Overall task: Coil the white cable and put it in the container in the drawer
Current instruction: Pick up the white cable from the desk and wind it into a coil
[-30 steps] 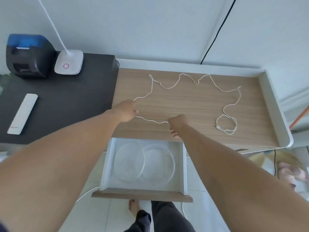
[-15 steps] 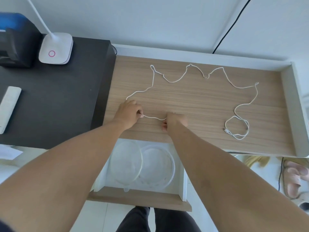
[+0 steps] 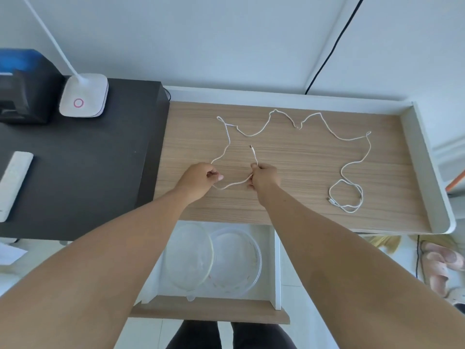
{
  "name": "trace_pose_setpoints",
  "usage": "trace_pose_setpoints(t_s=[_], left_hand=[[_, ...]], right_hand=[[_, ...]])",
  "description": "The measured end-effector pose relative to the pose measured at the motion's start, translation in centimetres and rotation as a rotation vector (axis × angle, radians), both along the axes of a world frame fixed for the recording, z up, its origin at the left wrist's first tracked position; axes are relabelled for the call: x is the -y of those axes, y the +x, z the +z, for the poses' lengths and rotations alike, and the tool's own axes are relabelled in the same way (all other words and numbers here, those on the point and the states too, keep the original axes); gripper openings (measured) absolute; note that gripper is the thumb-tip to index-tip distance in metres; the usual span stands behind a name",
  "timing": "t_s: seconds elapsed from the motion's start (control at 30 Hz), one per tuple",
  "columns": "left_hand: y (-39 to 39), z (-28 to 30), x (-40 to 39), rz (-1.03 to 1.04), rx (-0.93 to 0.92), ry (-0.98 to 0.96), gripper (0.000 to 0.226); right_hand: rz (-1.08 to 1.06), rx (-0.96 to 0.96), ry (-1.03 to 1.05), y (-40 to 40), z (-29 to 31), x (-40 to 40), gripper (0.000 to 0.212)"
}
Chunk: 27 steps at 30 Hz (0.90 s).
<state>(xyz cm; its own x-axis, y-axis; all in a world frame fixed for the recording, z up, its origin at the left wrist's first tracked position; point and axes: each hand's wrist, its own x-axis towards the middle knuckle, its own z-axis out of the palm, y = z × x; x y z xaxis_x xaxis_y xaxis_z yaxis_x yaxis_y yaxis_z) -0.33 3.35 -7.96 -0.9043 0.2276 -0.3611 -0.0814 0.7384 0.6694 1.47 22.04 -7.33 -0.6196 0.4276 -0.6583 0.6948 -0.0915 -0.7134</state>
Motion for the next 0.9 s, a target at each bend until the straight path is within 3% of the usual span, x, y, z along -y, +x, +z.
trace_pose_setpoints(t_s=[0.37,0.53,0.9], left_hand=[[-4.4,6.6,-0.8,-0.09,-0.109,0.061,0.027],[-4.7,7.8,-1.8,-0.127,-0.039,0.139,0.015],[-4.2,7.9,-1.5,-0.206,-0.088,0.115,0.022]], right_hand=[[0.364,-0.15,0.248,0.3,6.2,-2.7,0.014],[0.347,-0.247,0.338,-0.1,7.6,-2.6,0.007],[0.425,-0.242,0.294,-0.7,9.0,-1.6,0.015]])
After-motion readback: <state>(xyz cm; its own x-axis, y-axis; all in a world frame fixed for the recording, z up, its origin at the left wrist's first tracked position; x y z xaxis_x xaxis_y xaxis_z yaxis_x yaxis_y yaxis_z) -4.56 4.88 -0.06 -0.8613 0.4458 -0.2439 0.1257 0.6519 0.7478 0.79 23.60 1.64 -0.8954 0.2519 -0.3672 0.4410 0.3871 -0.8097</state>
